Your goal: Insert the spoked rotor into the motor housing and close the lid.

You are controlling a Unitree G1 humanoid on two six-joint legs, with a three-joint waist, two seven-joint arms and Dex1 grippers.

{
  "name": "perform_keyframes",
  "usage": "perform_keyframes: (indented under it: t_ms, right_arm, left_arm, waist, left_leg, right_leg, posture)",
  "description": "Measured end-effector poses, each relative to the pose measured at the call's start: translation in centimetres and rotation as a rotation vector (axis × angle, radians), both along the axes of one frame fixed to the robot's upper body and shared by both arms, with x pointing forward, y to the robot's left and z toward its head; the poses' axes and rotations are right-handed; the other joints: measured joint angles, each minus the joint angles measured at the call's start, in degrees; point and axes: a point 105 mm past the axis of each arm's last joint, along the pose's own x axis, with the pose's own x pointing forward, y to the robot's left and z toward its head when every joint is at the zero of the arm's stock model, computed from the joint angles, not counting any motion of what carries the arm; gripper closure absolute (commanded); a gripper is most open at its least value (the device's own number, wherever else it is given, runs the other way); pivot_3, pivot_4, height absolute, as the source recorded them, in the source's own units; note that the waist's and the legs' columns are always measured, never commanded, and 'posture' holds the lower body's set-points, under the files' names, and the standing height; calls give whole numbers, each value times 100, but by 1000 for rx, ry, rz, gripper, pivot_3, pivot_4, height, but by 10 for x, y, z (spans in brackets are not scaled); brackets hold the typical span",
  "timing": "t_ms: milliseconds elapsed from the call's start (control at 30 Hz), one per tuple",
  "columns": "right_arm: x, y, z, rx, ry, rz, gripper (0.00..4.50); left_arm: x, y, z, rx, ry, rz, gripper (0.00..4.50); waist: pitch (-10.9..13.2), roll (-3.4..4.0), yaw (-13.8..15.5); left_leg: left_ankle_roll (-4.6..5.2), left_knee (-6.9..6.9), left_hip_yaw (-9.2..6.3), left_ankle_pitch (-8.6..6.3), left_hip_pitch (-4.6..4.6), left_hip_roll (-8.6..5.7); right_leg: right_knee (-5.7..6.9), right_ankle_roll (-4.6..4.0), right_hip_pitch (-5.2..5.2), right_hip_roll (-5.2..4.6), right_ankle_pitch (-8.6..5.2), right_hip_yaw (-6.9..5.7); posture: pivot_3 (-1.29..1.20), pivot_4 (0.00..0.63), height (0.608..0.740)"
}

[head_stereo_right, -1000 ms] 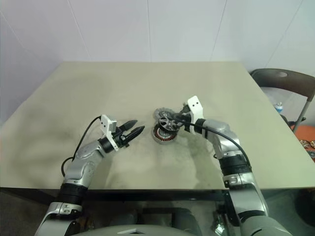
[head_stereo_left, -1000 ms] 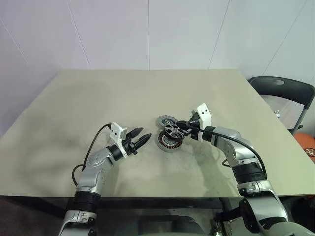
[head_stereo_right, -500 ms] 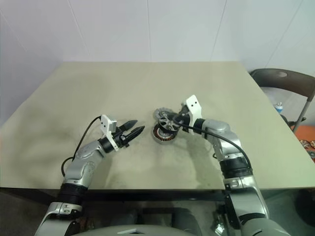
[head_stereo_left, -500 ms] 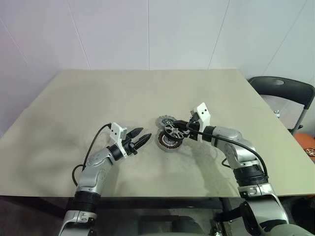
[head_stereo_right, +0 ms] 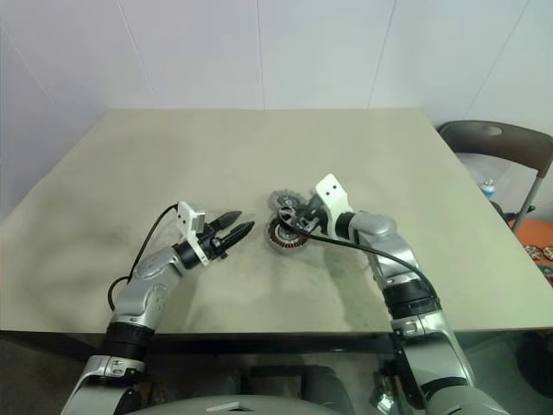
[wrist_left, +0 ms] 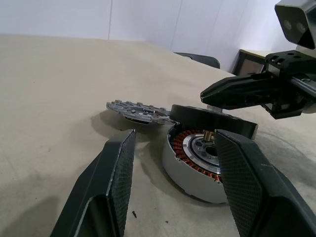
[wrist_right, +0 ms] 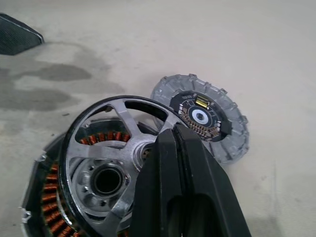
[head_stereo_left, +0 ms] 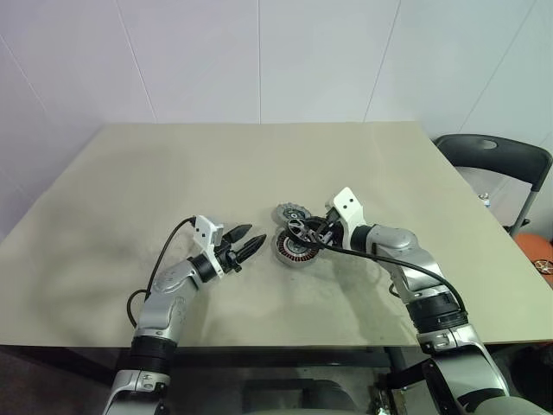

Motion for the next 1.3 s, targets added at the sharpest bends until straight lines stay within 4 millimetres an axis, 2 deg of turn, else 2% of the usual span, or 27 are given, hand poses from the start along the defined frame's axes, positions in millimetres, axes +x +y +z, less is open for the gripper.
perform_keyframes:
  t_ms: [233, 967, 1300]
  right_arm:
    - [-2, 0, -4, -11, 18, 21, 4483]
    - [-24, 13, -9, 117, 123, 138, 4483]
    - [-23, 13, -10, 107, 120, 134, 4483]
  left_arm:
    - [0, 0, 1, 0, -7, 2, 1806]
    - [1, 1, -1, 4, -4, 6, 1806]
    - [1, 2, -4, 10, 3, 8, 1806]
  waist:
    - [0, -1, -19]
    - [-2, -4, -1]
    - [-2, -5, -4]
  left_leg:
    - [1, -4, 1, -1, 62, 1]
    - [0, -3, -2, -1, 60, 3]
    - [0, -3, -2, -1, 62, 3]
  right_leg:
    - [-6, -1, 59, 3, -1, 0]
    - [-7, -1, 60, 1, -1, 0]
    - [-7, -1, 61, 1, -1, 0]
  posture:
    - [0, 0, 740]
    - [0, 0, 740]
    - [0, 0, 740]
